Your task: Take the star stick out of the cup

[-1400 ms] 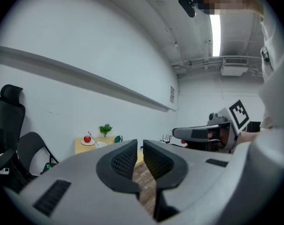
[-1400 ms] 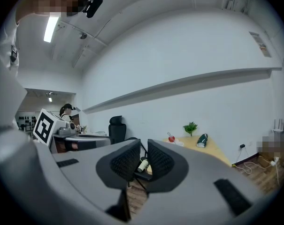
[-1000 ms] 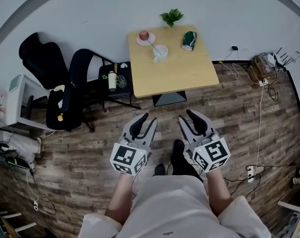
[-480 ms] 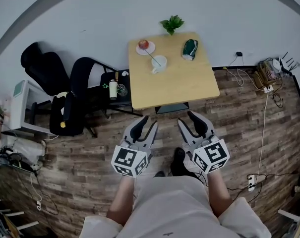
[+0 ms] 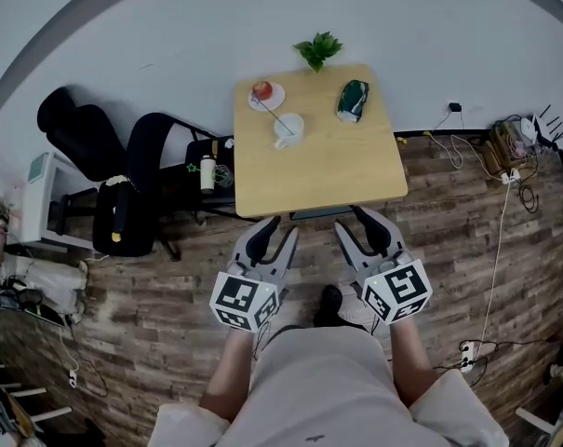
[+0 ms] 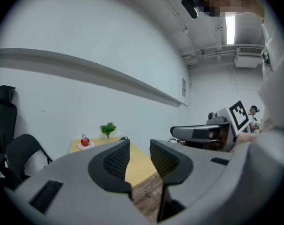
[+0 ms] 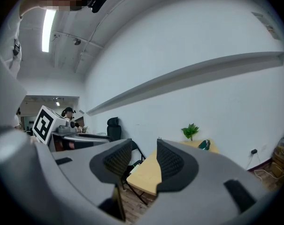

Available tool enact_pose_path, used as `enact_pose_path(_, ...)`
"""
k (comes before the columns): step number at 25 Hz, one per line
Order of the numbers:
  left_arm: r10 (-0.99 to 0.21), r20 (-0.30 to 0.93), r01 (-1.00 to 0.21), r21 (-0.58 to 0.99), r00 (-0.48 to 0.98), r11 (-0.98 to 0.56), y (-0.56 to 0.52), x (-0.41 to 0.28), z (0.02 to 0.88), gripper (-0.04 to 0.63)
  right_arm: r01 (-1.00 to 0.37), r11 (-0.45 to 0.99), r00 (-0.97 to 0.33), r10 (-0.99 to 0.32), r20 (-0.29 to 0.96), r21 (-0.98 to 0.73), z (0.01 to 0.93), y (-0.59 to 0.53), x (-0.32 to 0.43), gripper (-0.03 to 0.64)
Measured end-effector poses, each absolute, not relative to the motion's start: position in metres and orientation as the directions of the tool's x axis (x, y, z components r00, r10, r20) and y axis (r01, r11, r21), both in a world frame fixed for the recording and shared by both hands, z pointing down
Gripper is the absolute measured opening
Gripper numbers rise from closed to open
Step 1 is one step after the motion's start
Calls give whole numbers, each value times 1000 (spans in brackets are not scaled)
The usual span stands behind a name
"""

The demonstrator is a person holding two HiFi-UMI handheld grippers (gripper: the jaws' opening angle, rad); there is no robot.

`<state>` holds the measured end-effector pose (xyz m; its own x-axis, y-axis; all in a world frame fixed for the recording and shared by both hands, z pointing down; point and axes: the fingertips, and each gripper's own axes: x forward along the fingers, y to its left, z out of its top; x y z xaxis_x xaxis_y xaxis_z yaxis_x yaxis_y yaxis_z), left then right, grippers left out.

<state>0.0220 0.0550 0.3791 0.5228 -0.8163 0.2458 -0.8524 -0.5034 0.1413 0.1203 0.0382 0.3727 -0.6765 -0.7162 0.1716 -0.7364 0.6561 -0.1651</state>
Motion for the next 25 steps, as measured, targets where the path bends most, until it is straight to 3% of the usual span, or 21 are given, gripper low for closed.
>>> enact_pose_path(8,-825,257,-864,145,503,-482,40,47,386,114,-721,673,-693,-699,176,-166,379,17,144,150)
enact_pose_path(25,-839,270,-881,164,473,-444,26,33,396,114,-716,678,-698,-689,193,-166,387,3,139,149)
